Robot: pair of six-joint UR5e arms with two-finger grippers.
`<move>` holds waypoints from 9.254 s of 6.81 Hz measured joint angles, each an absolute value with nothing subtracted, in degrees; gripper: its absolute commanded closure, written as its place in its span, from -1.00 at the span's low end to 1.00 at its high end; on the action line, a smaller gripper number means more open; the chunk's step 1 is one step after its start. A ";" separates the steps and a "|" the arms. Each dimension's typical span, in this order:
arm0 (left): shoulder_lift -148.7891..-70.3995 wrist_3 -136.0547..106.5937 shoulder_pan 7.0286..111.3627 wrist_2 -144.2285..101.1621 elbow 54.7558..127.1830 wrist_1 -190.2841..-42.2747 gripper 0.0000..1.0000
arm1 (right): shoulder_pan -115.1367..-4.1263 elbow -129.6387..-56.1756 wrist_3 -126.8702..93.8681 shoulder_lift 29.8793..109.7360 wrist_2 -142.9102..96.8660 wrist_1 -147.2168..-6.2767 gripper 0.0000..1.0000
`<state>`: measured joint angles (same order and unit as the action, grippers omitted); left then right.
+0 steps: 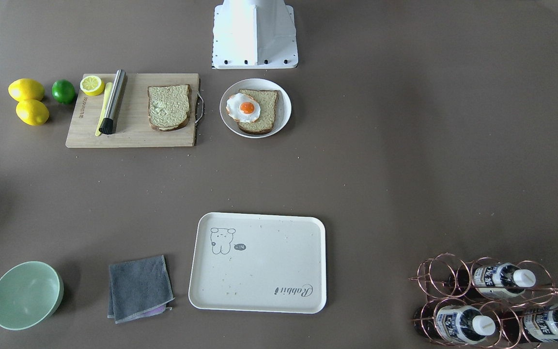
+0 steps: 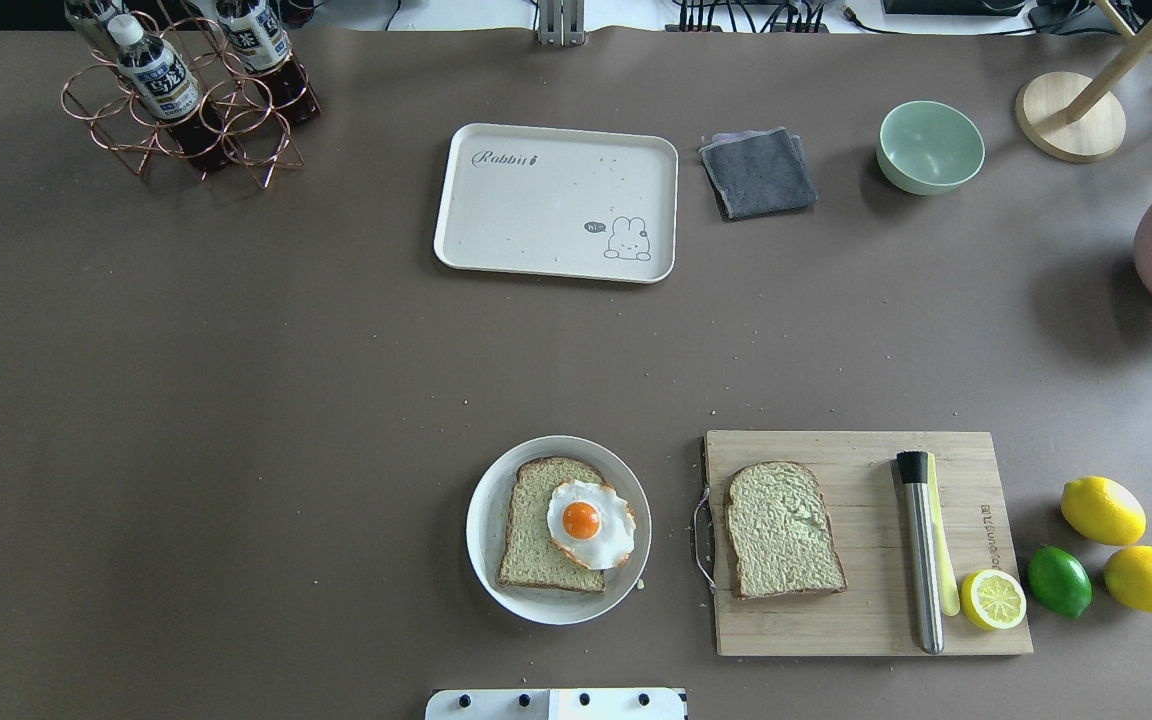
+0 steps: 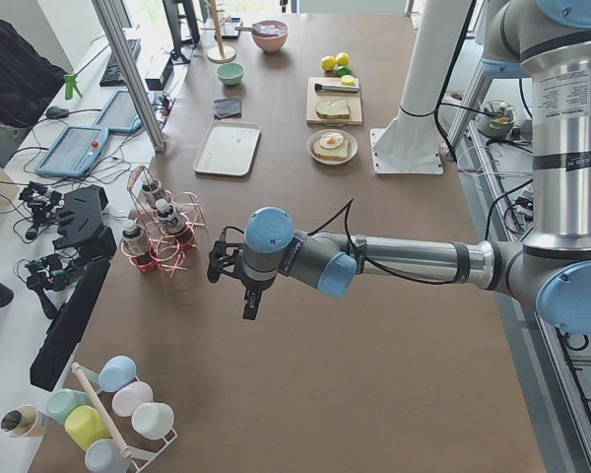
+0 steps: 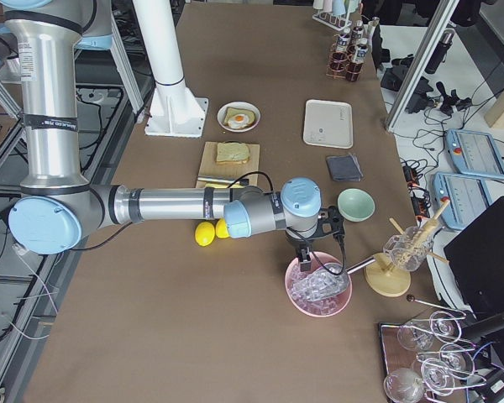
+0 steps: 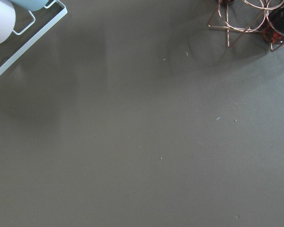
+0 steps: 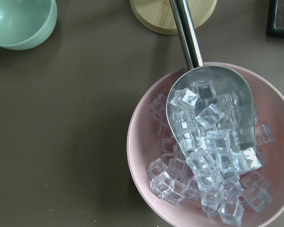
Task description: Make sandwich and place on tray
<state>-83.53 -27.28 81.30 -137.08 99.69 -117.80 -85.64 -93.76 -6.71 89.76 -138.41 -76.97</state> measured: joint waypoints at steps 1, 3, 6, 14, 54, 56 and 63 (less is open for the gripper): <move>-83.69 -34.25 77.85 -136.63 100.75 -120.74 -0.95 | -82.80 -95.10 -12.44 89.41 -138.35 -74.83 -1.00; -84.00 -44.33 71.83 -134.24 103.95 -122.88 -0.95 | -75.55 -97.75 -28.10 89.33 -137.79 -65.82 -1.00; -84.25 -52.97 66.57 -131.98 105.59 -126.35 -0.95 | -67.41 -103.80 -44.38 90.41 -137.44 -58.77 -1.00; -84.95 -55.34 65.09 -130.26 106.36 -127.10 -0.95 | -37.04 -116.57 -68.00 91.95 -116.34 -58.65 -0.99; -96.47 -70.31 51.40 -121.56 106.59 -128.99 -0.95 | -34.10 -108.68 -77.87 75.00 -112.00 -58.65 -0.98; -99.44 -78.31 41.95 -111.08 107.90 -128.87 -0.95 | -37.06 -108.34 -75.36 78.15 -112.37 -58.78 -0.98; -109.00 -93.08 14.83 -83.68 112.19 -113.17 -0.22 | -40.50 -107.43 -71.66 83.03 -113.02 -58.09 -0.98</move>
<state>-109.00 -93.08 14.83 -83.68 112.19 -113.17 -40.50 -107.43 -71.66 83.03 -113.02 -58.09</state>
